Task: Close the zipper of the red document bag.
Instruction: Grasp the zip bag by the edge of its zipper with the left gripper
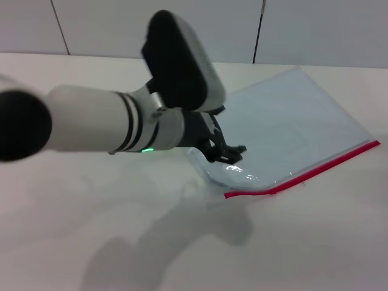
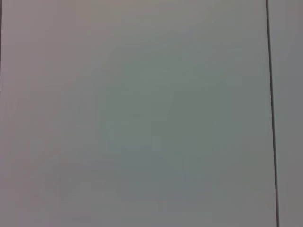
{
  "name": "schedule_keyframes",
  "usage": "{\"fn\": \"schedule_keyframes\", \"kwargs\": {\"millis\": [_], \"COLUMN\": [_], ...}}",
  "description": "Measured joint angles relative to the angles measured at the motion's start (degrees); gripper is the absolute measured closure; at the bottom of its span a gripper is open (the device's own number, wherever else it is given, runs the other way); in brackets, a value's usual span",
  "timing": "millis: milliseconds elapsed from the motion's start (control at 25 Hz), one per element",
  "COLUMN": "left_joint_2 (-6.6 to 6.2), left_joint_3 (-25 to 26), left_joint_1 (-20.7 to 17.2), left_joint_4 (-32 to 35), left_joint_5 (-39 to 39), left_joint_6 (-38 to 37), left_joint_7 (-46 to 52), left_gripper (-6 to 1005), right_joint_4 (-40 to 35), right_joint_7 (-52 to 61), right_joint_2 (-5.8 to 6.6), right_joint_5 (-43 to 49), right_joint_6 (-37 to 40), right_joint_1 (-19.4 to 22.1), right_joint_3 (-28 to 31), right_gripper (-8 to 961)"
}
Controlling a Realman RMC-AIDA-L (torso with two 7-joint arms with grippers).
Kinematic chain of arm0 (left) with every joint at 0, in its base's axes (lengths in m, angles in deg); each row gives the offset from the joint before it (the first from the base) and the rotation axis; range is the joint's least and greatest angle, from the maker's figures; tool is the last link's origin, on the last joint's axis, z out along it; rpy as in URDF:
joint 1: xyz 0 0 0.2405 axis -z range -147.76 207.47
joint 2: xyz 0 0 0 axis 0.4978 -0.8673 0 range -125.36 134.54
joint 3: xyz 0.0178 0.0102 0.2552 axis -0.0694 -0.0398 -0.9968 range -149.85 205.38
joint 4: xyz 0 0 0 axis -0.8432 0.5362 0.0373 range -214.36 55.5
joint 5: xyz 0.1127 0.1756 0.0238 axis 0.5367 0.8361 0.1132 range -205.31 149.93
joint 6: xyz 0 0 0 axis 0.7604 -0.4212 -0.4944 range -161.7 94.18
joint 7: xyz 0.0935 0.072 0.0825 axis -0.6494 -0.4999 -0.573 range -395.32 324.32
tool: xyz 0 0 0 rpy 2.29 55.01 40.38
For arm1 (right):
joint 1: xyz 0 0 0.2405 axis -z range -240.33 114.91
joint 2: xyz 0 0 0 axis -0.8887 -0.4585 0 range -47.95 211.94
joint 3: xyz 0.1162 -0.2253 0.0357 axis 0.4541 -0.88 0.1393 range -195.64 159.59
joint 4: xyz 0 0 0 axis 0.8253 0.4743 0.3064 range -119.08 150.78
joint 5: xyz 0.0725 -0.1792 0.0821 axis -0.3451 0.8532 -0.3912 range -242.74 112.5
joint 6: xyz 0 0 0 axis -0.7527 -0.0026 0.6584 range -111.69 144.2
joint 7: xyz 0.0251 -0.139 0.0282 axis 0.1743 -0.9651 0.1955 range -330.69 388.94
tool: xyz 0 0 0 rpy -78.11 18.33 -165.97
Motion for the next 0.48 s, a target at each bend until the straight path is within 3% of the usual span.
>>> {"fn": "schedule_keyframes", "kwargs": {"millis": [200, 480], "left_joint_2": [0.27, 0.31], "left_joint_3": [0.72, 0.51], "left_joint_1": [4.58, 9.61], "left_joint_4": [-1.32, -1.53], "left_joint_5": [-0.02, 0.13], "left_joint_6": [11.07, 21.00], "left_joint_7": [-0.46, -0.09], "left_gripper": [116, 117], "right_joint_4": [-0.03, -0.05], "right_joint_7": [0.02, 0.02], "right_joint_2": [0.03, 0.03], "right_joint_5": [0.00, 0.01], "right_joint_6": [0.10, 0.10], "right_joint_1": [-0.62, -0.87], "right_joint_3": [0.00, 0.00], "right_gripper": [199, 199]}}
